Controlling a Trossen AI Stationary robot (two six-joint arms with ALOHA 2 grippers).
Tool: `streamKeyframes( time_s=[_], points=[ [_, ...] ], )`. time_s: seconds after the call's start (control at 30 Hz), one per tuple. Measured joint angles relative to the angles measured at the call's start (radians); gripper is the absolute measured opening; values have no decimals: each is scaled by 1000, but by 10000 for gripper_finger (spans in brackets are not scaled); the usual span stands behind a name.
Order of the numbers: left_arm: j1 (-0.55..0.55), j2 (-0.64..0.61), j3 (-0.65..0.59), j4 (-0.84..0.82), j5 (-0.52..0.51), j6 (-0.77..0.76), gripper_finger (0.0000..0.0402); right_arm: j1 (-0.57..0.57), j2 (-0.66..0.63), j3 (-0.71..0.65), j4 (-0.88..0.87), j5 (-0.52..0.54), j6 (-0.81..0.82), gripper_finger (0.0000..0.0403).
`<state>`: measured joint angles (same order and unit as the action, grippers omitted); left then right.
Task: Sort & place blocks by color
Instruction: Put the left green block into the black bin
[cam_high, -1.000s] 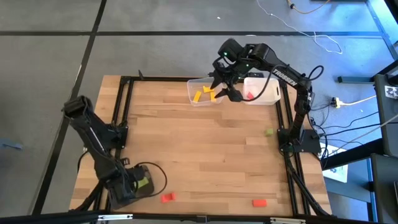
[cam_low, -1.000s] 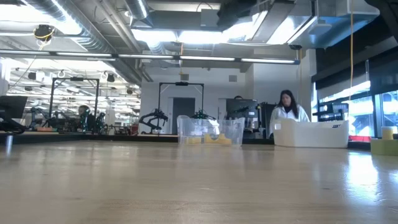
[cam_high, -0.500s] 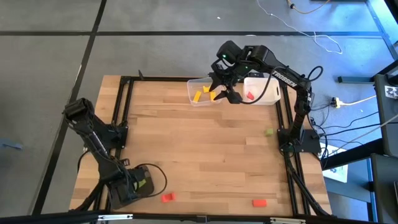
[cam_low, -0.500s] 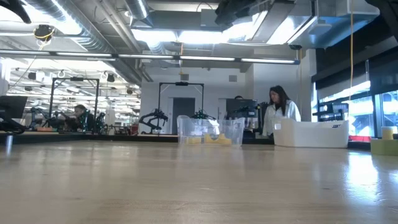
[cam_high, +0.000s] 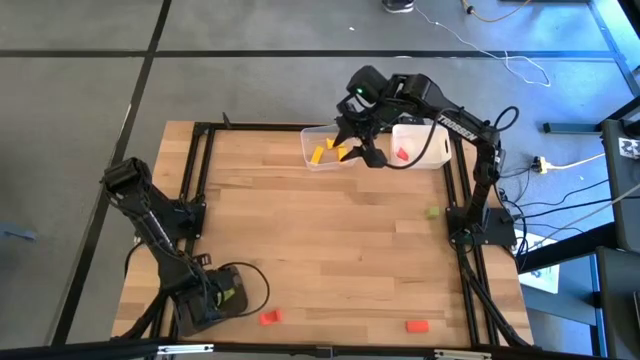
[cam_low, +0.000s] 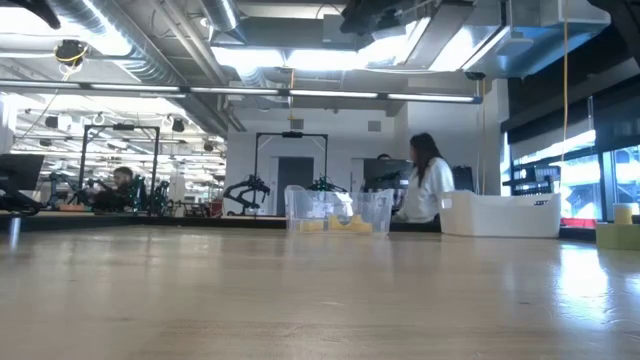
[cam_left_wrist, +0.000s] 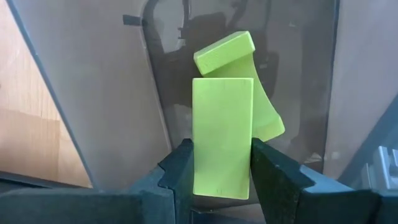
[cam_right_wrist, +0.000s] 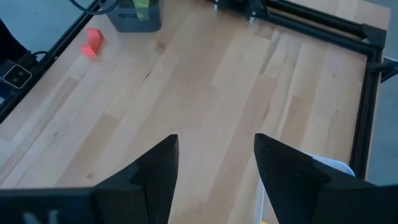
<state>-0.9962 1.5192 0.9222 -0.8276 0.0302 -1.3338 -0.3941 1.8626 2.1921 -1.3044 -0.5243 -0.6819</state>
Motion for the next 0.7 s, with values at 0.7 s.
streamKeyframes(
  time_s=[0.7],
  points=[
    [51, 0, 0, -27, 106, -130, 139, 27, 0, 0, 13, 0, 26, 210]
  ],
)
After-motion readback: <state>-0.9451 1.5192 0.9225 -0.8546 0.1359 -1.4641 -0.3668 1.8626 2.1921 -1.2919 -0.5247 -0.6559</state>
